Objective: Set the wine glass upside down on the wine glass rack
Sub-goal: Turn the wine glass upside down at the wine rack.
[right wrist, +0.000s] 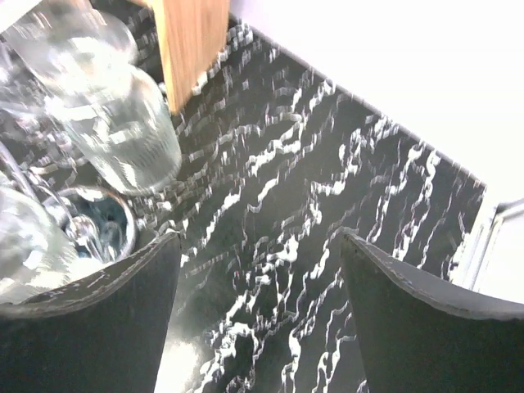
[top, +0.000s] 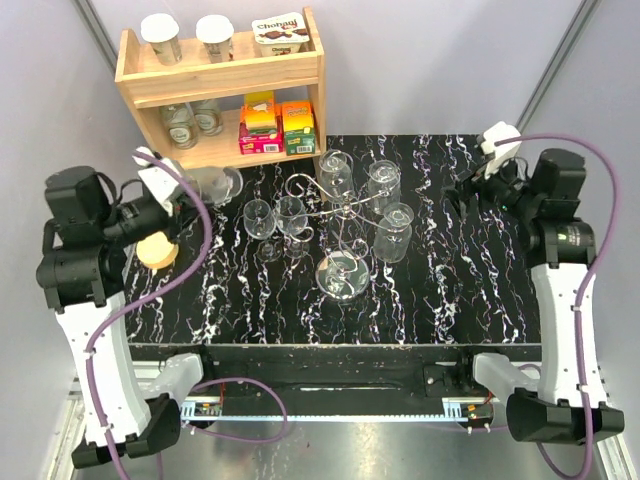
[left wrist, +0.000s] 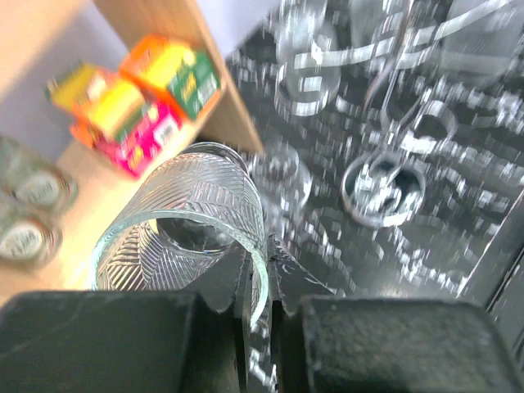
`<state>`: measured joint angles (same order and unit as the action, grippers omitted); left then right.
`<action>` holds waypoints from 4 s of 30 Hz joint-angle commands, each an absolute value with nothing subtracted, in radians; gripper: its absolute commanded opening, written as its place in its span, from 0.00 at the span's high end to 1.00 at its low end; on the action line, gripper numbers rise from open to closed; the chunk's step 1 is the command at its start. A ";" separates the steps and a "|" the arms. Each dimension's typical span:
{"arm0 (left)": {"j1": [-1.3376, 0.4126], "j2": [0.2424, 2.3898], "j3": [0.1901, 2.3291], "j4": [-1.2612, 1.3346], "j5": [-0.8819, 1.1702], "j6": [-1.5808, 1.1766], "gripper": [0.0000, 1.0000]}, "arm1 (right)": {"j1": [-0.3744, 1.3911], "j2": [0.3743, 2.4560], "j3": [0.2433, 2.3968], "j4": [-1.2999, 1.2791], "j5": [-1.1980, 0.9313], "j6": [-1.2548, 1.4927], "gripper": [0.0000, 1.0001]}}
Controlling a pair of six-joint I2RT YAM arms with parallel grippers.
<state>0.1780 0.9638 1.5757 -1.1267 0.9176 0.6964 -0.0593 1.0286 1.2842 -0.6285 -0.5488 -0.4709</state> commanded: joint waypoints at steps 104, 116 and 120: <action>-0.336 1.227 1.387 0.598 0.982 -0.936 1.00 | 0.387 1.393 1.635 0.187 -1.029 0.557 0.24; -0.336 1.230 1.385 0.594 0.985 -0.930 1.00 | 0.383 1.390 1.625 0.192 -1.048 0.564 0.49; -0.337 1.229 1.370 0.572 0.997 -0.907 1.00 | 0.382 1.382 1.615 0.172 -1.063 0.549 0.78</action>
<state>-0.3351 1.2629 1.3796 0.5282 1.0031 -0.9401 0.3874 1.4250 1.5974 0.1669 -1.0199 0.5613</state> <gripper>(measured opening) 0.101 0.629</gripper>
